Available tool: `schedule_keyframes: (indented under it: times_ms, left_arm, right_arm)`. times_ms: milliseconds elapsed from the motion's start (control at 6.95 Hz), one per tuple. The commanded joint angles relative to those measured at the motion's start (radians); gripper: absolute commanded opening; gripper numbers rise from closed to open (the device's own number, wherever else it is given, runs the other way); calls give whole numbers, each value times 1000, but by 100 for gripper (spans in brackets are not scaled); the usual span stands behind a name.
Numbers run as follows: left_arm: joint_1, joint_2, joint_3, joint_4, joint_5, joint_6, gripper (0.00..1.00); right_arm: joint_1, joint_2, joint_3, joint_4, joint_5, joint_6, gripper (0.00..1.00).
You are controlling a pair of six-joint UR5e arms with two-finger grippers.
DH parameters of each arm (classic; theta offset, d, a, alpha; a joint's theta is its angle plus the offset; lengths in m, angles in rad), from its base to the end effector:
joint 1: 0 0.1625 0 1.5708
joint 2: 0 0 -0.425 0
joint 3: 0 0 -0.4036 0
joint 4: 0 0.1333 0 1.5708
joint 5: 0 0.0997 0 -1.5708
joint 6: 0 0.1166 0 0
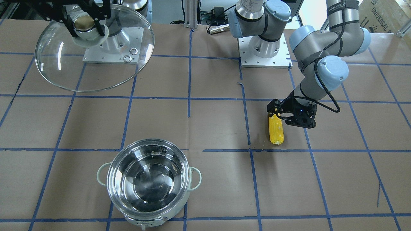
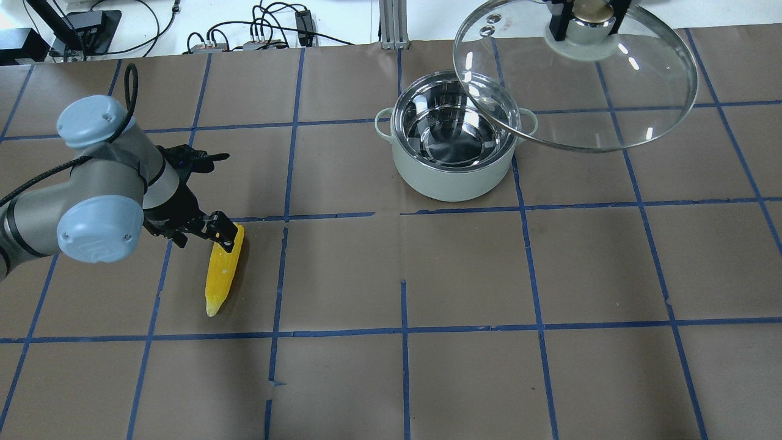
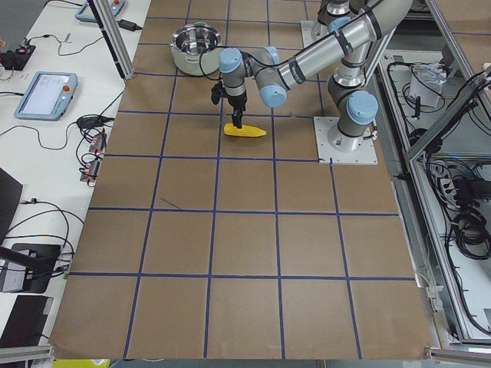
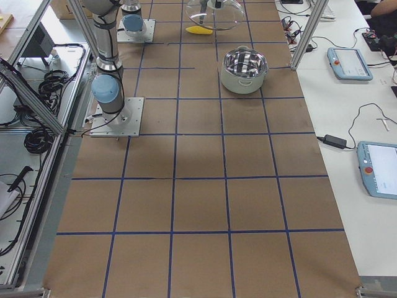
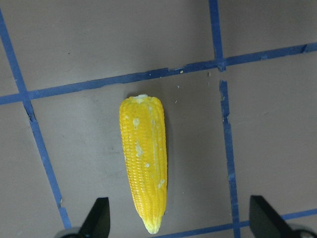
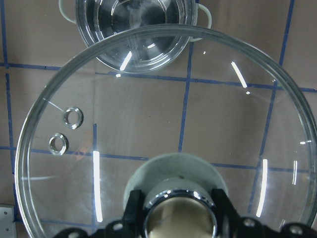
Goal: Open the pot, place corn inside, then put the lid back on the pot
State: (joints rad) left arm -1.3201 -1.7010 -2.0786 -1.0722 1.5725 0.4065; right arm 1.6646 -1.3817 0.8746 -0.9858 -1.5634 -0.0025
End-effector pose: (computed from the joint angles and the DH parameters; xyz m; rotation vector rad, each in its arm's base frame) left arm -0.0143 -0.4805 0.2142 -0.2408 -3.0821 -0.2051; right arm 0.1826 -0.5082 0.6519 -0.1505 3.1318 0.1226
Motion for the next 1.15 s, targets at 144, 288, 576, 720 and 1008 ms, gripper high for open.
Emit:
schedule_keyframes:
  times_ms: [144,288,576,720,1008]
  left_arm:
    - [10,-60,-75,153,-5,9,95]
    - [2,-81,-75,156,-5,9,95]
    - [2,-101,-72,199,-40,5,83]
    - [1,-101,-75,213,-38,5,62]
    - [-1,-97,-74,213,-35,-11,33]
  right_arm:
    - [-5,-138,243,-120,-9,-1,8]
    - [-6,-181,339,-189,-9,-2,9]
    - [-51,-226,464,-279,-4,-16,9]
    - [-65,-246,518,-309,-3,-17,9]
    - [-71,-293,675,-437,-7,-19,9]
